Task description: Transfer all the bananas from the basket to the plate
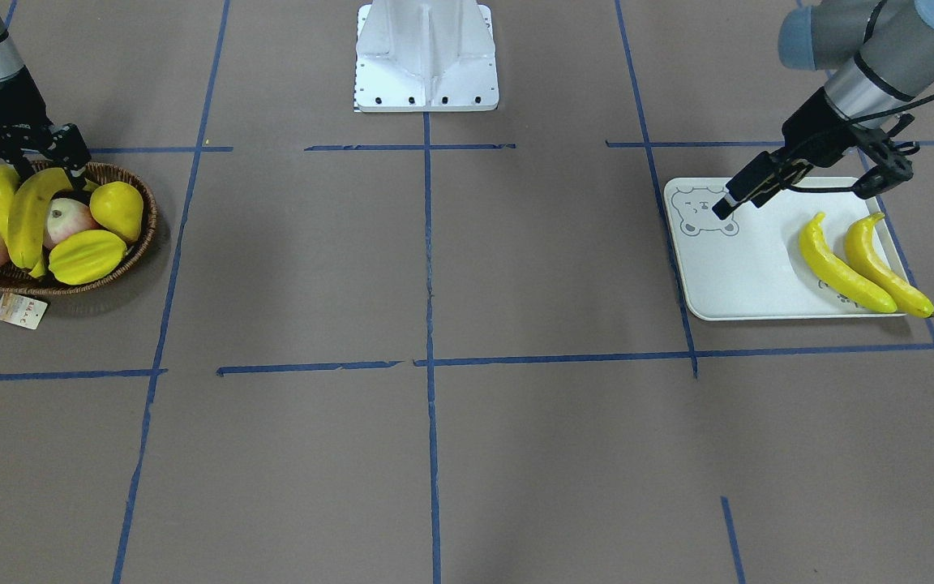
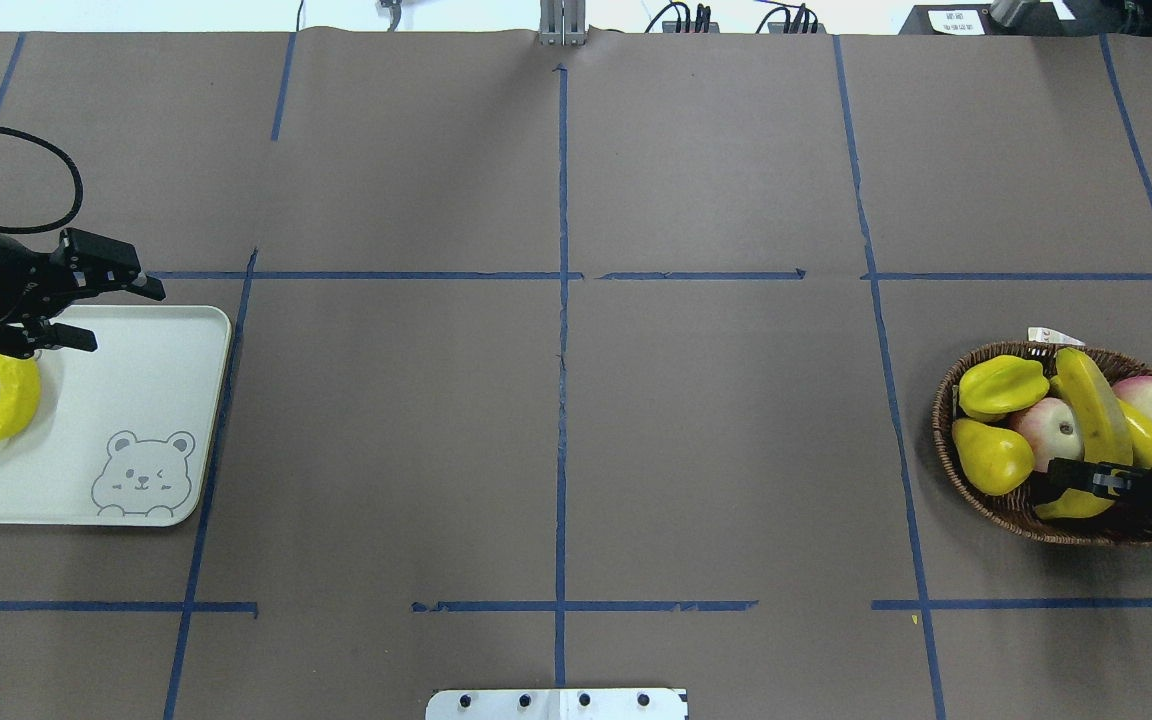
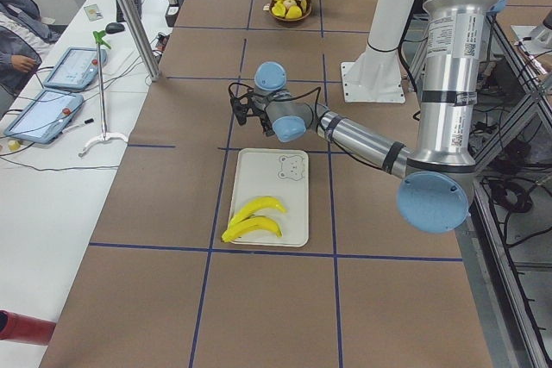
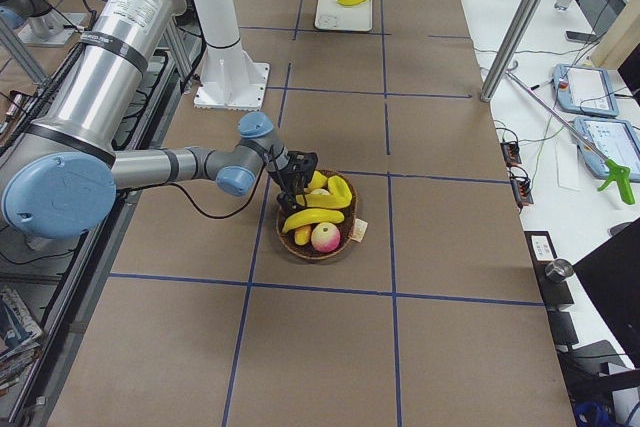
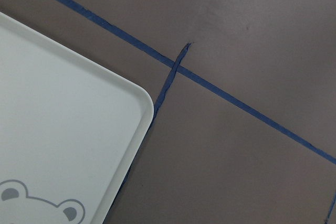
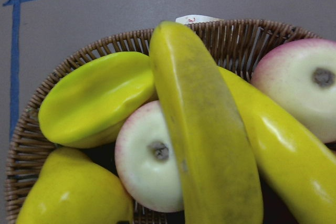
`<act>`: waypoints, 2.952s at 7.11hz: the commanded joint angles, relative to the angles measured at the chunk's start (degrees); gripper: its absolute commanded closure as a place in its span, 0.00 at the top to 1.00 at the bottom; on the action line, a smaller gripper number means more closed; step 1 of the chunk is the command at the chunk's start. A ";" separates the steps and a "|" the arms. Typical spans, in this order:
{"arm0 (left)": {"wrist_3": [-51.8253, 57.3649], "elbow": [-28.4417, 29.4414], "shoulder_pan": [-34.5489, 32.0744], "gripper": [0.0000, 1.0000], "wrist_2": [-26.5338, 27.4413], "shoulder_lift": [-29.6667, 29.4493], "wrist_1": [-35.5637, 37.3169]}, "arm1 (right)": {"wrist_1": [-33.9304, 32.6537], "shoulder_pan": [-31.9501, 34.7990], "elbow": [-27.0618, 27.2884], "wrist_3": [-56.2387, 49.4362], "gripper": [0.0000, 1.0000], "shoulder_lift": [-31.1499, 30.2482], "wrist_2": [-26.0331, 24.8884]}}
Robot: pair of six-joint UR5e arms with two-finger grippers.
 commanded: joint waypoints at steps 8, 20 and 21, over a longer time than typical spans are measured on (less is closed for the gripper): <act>-0.09 -0.29 0.35 1.00 0.00 -0.14 0.09 | 0.13 12.12 6.87 -4.17 0.05 -1.19 14.16; -13.26 7.17 16.51 1.00 15.27 -34.23 -0.09 | 4.17 3.51 -5.06 3.63 0.13 43.34 20.24; -15.01 9.44 17.31 0.99 16.08 -36.77 -0.09 | 4.17 -0.36 -5.50 3.63 0.13 45.46 14.88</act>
